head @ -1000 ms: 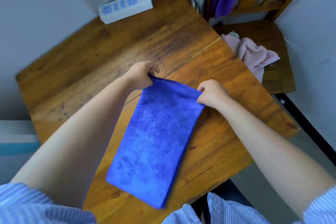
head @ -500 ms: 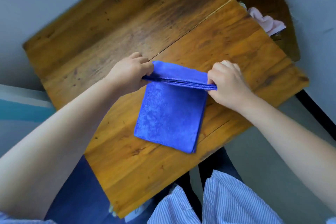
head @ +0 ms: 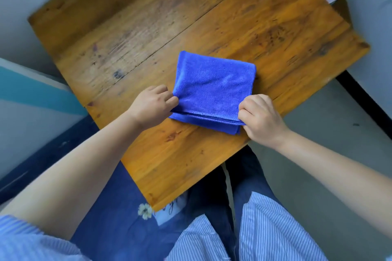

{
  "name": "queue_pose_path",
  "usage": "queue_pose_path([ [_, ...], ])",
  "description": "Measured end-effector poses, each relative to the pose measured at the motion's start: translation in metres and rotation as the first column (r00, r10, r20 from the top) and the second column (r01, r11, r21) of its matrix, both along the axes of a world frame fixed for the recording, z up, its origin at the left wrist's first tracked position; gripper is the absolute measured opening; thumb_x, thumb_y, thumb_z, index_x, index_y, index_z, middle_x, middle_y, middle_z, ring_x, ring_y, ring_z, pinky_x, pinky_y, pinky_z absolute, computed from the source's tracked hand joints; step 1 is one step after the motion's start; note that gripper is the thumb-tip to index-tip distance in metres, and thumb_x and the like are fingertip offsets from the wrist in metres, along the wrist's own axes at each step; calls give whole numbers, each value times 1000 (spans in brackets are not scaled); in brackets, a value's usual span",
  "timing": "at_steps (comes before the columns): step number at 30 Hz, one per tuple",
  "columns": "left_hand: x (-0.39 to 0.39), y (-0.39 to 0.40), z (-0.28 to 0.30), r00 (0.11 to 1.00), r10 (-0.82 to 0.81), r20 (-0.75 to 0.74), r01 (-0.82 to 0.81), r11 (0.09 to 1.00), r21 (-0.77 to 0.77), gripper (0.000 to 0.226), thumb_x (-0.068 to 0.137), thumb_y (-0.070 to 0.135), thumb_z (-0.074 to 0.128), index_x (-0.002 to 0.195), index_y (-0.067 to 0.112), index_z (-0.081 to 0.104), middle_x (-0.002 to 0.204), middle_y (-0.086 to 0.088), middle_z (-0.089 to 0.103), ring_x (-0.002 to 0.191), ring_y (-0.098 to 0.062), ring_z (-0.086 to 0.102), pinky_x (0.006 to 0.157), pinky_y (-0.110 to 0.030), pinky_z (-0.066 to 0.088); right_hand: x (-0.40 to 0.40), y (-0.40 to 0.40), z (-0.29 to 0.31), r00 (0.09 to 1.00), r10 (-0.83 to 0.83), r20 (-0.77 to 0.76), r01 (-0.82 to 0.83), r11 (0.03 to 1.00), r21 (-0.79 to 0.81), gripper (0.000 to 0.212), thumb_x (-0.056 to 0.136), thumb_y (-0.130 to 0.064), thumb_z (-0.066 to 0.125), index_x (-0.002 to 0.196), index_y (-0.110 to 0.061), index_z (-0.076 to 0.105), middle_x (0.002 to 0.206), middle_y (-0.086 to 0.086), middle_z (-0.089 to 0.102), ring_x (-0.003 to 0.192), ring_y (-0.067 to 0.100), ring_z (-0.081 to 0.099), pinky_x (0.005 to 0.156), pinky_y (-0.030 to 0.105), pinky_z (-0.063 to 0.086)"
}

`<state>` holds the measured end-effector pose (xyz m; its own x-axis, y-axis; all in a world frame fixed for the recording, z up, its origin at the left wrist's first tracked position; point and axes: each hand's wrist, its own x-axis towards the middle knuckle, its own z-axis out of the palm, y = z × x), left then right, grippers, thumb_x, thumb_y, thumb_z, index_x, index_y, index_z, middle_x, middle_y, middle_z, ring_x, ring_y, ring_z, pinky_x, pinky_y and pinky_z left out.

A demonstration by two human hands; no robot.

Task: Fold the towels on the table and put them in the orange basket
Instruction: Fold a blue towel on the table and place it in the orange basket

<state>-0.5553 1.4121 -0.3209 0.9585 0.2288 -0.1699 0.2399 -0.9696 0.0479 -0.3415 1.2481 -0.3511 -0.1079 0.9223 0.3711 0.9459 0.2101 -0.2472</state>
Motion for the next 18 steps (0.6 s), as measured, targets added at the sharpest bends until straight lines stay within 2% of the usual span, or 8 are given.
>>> queue_pose_path([
  [6, -13, -8, -14, 998, 32, 50, -35, 998, 58, 9, 53, 0, 65, 54, 3, 57, 49, -9, 55, 48, -24, 59, 42, -23, 48, -11, -10, -18, 999, 0, 37, 0, 1000, 7, 20, 65, 8, 45, 57, -3, 59, 66, 11, 64, 81, 21, 42, 75, 31, 32],
  [9, -13, -12, -22, 997, 55, 53, -59, 995, 84, 9, 51, 1, 66, 55, 4, 58, 50, -9, 56, 49, -24, 59, 42, -22, 47, -14, -14, -22, 998, 14, 67, -12, 1000, -27, 18, 57, 13, 55, 57, -5, 60, 65, 9, 64, 78, 22, 53, 75, 31, 34],
  [12, -17, -18, -29, 989, 145, 40, -148, 987, 66, 21, 48, -9, 74, 59, 2, 60, 54, -13, 58, 51, -27, 60, 44, -25, 48, -18, -19, -25, 995, 49, 88, -40, 994, -102, 18, 53, 12, 60, 57, -6, 61, 65, 7, 64, 65, 25, 65, 76, 30, 34],
  [14, -21, -21, -32, 976, 214, -28, -213, 977, 21, 25, 50, -9, 77, 68, -1, 62, 64, -17, 61, 61, -32, 62, 48, -31, 49, -18, -21, -28, 994, 59, 95, -45, 988, -151, 19, 55, 11, 56, 59, -6, 62, 67, 7, 64, 65, 25, 66, 78, 31, 35],
  [16, -23, -24, -34, 942, 318, -111, -320, 947, -3, 22, 65, -7, 67, 86, -2, 63, 84, -20, 63, 80, -34, 61, 61, -36, 47, -16, -24, -28, 993, 61, 96, -41, 980, -195, 25, 62, 7, 44, 65, -6, 65, 72, 7, 65, 70, 25, 66, 82, 32, 35],
  [17, -25, -27, -33, 930, 358, -86, -361, 932, -22, 21, 66, -8, 62, 87, -3, 63, 86, -20, 64, 81, -35, 61, 61, -37, 47, -15, -26, -27, 994, 63, 91, -43, 978, -206, 29, 64, 4, 40, 68, -6, 66, 74, 7, 66, 73, 25, 66, 85, 33, 35],
  [18, -26, -31, -32, 921, 387, -36, -389, 920, -52, 19, 64, -9, 58, 81, -4, 64, 81, -20, 65, 72, -35, 62, 56, -35, 48, -14, -27, -25, 995, 60, 80, -43, 979, -201, 31, 65, 1, 38, 72, -6, 68, 76, 8, 67, 77, 25, 65, 87, 34, 35],
])
